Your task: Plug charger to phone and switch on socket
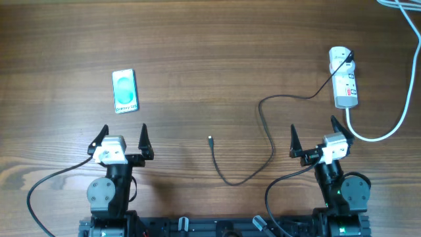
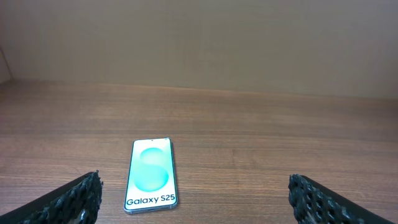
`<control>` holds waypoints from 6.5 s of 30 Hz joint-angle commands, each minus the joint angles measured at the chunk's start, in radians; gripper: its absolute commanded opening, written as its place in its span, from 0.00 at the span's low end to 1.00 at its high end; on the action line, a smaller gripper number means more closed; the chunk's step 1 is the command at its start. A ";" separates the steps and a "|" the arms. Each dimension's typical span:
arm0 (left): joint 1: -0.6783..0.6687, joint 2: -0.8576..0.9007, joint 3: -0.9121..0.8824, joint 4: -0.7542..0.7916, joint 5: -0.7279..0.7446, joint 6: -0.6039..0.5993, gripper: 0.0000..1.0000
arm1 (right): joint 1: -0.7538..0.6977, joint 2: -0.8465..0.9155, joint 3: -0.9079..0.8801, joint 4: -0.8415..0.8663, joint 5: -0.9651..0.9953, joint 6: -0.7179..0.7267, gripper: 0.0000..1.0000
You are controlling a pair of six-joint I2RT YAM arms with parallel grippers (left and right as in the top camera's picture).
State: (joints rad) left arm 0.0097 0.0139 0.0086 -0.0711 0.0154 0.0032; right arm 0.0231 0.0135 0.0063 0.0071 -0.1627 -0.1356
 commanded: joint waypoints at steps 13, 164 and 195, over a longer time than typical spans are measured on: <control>0.003 -0.009 -0.003 -0.005 -0.006 0.019 1.00 | 0.002 -0.009 -0.001 0.003 0.013 0.005 1.00; 0.002 1.178 0.887 -0.839 0.367 -0.491 0.04 | 0.002 -0.009 -0.001 0.003 0.013 0.005 1.00; -0.126 1.363 0.887 -0.650 -0.107 -0.565 0.10 | 0.002 -0.009 -0.001 0.003 0.013 0.005 1.00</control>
State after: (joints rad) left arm -0.1112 1.3521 0.8932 -0.6987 -0.0643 -0.5453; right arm 0.0231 0.0128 0.0063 0.0071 -0.1562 -0.1356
